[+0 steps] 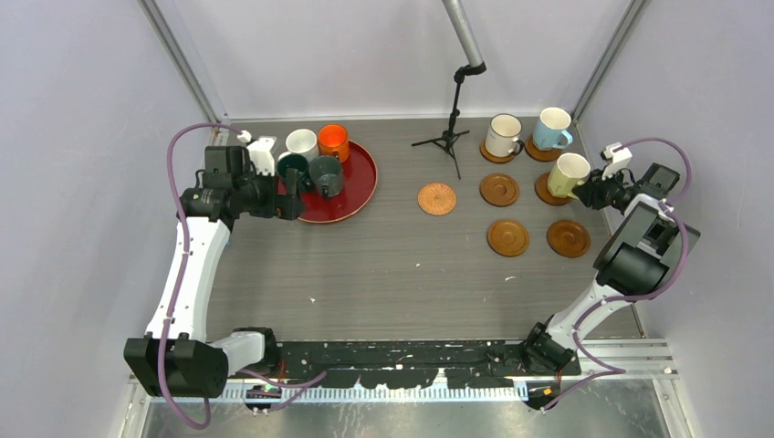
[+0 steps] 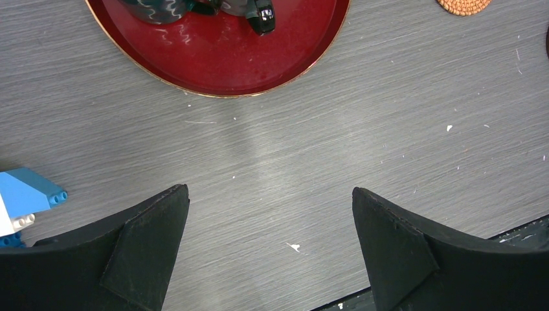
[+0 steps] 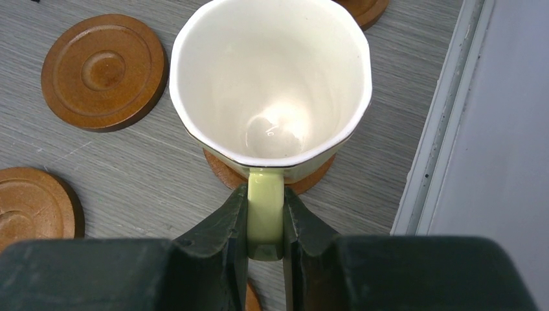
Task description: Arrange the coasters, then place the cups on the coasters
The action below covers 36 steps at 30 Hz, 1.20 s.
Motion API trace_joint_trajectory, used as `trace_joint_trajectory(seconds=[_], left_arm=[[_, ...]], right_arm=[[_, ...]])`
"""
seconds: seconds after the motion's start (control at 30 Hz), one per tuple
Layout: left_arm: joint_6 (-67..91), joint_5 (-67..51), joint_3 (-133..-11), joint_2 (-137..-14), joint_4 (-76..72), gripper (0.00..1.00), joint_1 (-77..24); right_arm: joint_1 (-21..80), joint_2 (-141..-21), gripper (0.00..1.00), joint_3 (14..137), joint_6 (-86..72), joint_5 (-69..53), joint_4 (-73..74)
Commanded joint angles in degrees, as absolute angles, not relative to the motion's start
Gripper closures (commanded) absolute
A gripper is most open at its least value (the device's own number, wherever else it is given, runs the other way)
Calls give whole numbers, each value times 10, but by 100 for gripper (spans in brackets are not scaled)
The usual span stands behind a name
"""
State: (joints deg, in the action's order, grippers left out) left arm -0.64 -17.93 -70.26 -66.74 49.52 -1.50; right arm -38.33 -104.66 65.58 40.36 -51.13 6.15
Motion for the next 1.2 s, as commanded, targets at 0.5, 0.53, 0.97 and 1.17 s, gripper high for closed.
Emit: trace_joint_trajectory(seconds=[0.5, 0.53, 0.97, 1.17], left_arm=[[-11, -173, -708, -667, 474, 0, -17], [-11, -173, -708, -667, 474, 0, -18], [-17, -179, -711, -663, 481, 0, -17], [-27, -182, -709, -654, 487, 0, -17]], right_arm=[[-368, -1064, 61, 684, 396, -507, 64], [-368, -1064, 59, 686, 400, -506, 70], [-403, -1006, 28, 736, 488, -476, 267], [-444, -990, 27, 847, 581, -462, 473]])
